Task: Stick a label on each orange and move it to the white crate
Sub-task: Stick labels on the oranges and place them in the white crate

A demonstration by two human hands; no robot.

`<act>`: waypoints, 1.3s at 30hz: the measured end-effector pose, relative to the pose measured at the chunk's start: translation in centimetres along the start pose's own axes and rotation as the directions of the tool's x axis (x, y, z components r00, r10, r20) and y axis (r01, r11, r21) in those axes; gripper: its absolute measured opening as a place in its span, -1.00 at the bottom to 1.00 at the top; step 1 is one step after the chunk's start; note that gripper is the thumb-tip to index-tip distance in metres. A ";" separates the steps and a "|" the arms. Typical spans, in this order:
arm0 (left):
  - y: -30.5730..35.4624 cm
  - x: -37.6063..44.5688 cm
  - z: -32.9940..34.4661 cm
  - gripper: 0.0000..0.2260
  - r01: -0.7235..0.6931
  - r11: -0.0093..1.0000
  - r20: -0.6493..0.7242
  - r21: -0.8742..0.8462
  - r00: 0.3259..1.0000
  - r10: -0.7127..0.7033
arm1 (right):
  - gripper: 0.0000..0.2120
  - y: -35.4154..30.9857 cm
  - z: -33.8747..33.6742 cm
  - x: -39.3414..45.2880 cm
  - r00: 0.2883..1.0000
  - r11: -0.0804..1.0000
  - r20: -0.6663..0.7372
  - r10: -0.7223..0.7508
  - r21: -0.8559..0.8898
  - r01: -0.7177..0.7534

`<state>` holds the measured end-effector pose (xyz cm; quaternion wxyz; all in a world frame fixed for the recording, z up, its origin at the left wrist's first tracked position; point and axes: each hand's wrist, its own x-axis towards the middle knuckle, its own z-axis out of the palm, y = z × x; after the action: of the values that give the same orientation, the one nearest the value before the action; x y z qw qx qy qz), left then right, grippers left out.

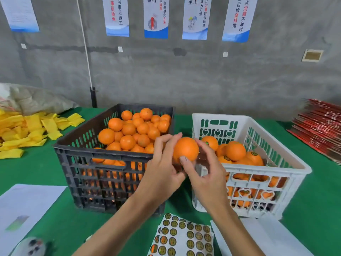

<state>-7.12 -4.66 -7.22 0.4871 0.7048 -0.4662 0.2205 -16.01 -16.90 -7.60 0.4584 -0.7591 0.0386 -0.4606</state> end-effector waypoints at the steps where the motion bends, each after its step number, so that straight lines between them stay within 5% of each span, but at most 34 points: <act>1: 0.0 -1.5 0.7 -0.36 0.033 0.999 0.053 0.037 0.998 -0.035 | -0.44 0.8 -0.6 -1.5 1.000 0.999 -0.002 0.026 -0.020 -0.026; 10: -5.1 -12.7 6.0 -0.39 0.344 0.936 0.299 0.081 0.887 -0.352 | -0.60 9.0 -2.4 -10.7 0.906 0.937 0.266 0.330 -0.209 -0.280; 13: -6.3 -15.7 6.6 -0.40 0.474 0.880 0.297 0.023 0.837 -0.459 | -0.67 11.5 -2.8 -12.6 0.852 0.915 0.408 0.329 -0.360 -0.181; 18: -6.3 -16.9 6.7 -0.44 0.591 0.776 0.244 -0.219 0.804 -0.543 | -0.43 12.9 -3.1 -13.5 0.745 0.826 0.573 0.341 -0.561 0.053; 21: -5.8 -17.5 6.6 -0.43 0.616 0.728 0.228 -0.301 0.788 -0.572 | -0.37 12.8 -3.3 -13.5 0.743 0.810 0.581 0.331 -0.580 0.092; 26: -6.1 -18.0 6.4 -0.46 0.642 0.696 0.236 -0.322 0.766 -0.598 | -0.54 12.7 -2.9 -12.9 0.768 0.837 0.564 0.304 -0.543 0.067; 30: -6.4 -18.1 6.6 -0.48 0.655 0.667 0.250 -0.354 0.754 -0.607 | -0.44 12.6 -3.3 -12.8 0.702 0.765 0.669 0.243 -0.578 0.285; 33: -6.6 -18.1 6.7 -0.49 0.657 0.658 0.255 -0.368 0.752 -0.608 | -0.39 12.2 -3.4 -12.8 0.692 0.759 0.685 0.230 -0.571 0.313; 39: -6.7 -18.2 6.6 -0.47 0.670 0.656 0.277 -0.348 0.742 -0.611 | -0.63 11.8 -3.2 -12.8 0.721 0.781 0.673 0.164 -0.535 0.323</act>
<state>-10.73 -1.91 -27.21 0.6419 0.7128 -0.2552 -0.1213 -21.40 -19.66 -24.30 0.1421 -0.9815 -0.0201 -0.1266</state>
